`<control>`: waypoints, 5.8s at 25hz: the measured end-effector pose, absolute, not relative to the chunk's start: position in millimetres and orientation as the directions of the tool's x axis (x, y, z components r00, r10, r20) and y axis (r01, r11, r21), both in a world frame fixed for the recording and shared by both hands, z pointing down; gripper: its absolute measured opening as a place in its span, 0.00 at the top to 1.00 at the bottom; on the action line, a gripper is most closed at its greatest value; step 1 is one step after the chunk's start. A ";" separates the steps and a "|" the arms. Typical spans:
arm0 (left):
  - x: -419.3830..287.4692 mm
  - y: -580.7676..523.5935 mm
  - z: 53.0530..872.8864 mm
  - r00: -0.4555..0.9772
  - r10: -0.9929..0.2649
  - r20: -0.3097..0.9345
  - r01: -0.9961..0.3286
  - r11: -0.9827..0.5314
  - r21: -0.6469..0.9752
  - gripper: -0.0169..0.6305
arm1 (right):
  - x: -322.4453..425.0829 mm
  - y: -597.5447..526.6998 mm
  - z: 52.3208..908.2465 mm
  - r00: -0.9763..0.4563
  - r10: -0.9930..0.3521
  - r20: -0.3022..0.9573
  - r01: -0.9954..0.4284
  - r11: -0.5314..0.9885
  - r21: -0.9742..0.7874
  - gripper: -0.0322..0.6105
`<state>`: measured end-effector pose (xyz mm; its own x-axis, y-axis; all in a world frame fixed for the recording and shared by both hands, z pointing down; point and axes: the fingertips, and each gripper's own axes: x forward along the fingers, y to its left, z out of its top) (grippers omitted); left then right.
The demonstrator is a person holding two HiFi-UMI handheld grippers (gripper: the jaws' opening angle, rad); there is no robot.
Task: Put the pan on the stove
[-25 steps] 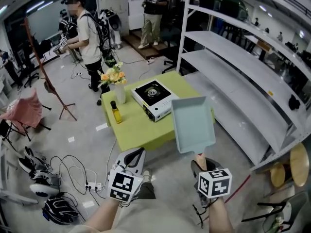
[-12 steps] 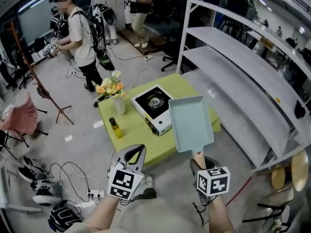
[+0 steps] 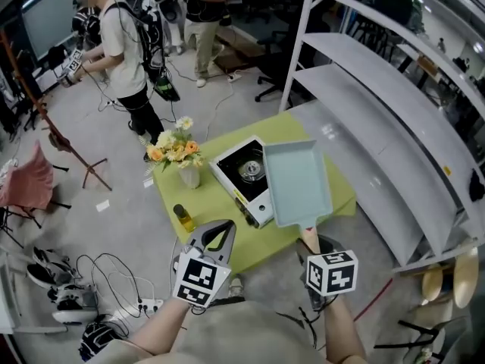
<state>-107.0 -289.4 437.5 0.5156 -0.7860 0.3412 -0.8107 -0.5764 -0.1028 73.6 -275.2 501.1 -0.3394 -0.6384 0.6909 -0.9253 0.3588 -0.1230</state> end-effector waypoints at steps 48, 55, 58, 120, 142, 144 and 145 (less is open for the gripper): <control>-112.1 -430.6 547.4 0.309 -0.778 0.547 -0.928 -0.372 -0.004 0.96 | 25.7 -462.0 680.5 -0.398 -0.260 0.880 -0.743 0.654 -0.143 0.71; -108.4 -430.7 555.8 0.306 -0.767 0.564 -0.929 -0.370 0.001 0.96 | 23.9 -466.2 683.8 -0.390 -0.267 0.881 -0.735 0.667 -0.123 0.69; -105.6 -429.6 558.5 0.311 -0.761 0.569 -0.927 -0.374 0.006 0.96 | 24.7 -466.6 685.0 -0.394 -0.264 0.881 -0.737 0.663 -0.131 0.67; -117.0 -420.1 563.6 0.308 -0.745 0.592 -0.929 -0.370 0.017 0.96 | 5.9 -499.8 648.2 -0.410 -0.372 0.833 -0.723 0.689 -0.048 0.61; -100.9 -410.8 394.0 0.327 -0.901 0.285 -0.901 -0.388 -0.194 0.96 | 31.5 -461.3 439.2 -0.648 -0.602 0.467 -0.714 0.694 -0.096 0.85; -98.4 -405.6 379.0 0.333 -0.908 0.254 -0.899 -0.387 -0.205 0.96 | 34.6 -452.3 418.5 -0.666 -0.618 0.419 -0.711 0.695 -0.106 0.87; -97.3 -403.0 372.8 0.335 -0.911 0.243 -0.898 -0.386 -0.211 0.96 | 36.6 -447.1 408.9 -0.671 -0.627 0.395 -0.712 0.694 -0.110 0.88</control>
